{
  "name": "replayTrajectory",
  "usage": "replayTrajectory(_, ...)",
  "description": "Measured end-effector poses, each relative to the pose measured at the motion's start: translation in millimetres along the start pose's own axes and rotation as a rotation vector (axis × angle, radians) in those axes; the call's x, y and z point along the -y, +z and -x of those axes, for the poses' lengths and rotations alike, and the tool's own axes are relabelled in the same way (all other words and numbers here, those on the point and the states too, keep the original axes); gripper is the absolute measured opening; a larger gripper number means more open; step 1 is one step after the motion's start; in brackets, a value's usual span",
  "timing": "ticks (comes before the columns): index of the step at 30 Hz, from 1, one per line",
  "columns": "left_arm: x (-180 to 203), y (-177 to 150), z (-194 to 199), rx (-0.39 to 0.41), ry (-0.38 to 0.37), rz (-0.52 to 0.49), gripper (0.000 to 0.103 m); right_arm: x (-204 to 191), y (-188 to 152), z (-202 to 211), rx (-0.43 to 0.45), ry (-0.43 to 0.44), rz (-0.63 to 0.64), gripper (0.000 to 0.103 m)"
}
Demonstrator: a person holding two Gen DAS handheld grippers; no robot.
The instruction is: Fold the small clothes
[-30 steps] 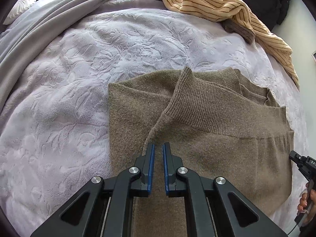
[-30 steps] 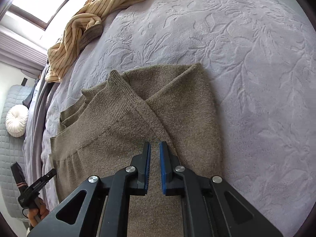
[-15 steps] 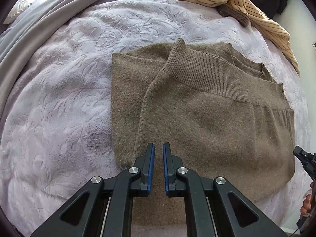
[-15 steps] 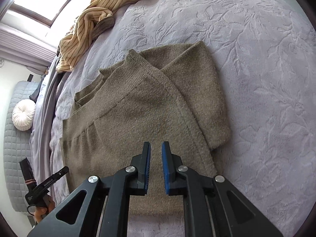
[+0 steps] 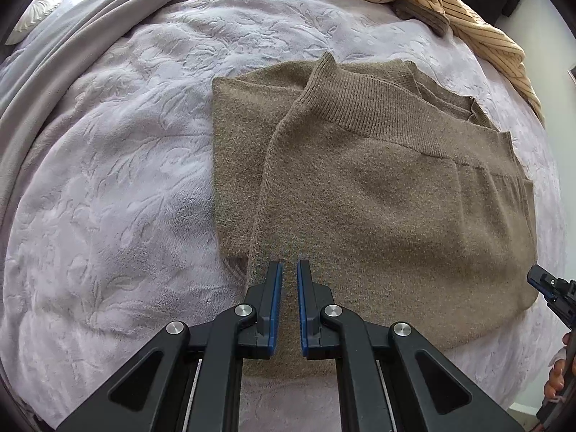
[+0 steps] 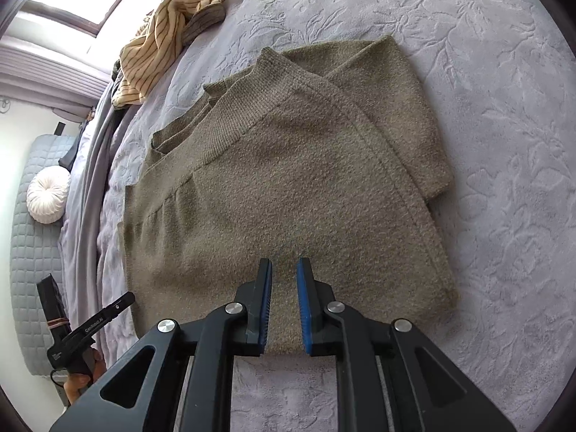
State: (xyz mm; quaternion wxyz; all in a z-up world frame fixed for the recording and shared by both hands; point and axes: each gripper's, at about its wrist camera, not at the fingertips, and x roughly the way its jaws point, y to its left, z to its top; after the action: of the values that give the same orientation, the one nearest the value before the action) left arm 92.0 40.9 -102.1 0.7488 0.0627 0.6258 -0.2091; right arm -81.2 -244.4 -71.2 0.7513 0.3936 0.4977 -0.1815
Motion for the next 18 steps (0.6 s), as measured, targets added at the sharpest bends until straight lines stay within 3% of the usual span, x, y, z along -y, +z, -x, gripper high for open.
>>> replayTrajectory(6, -4, -5, 2, -0.015, 0.015, -0.004, 0.01, -12, -11, -3, -0.011, 0.006, 0.013, 0.036)
replayTrajectory(11, -12, -8, 4, -0.007, 0.002, 0.021, 0.01, -24, -20, -8, -0.03, 0.017, 0.023, 0.041)
replayTrajectory(13, -16, -8, 3, -0.014, -0.003, 0.044, 0.01, -29, -24, -11, -0.039, 0.017, 0.032, 0.05)
replayTrajectory(18, -23, -9, 1, -0.03, -0.023, 0.072, 0.01, -41, -36, -21, -0.071, 0.026, 0.051, 0.06)
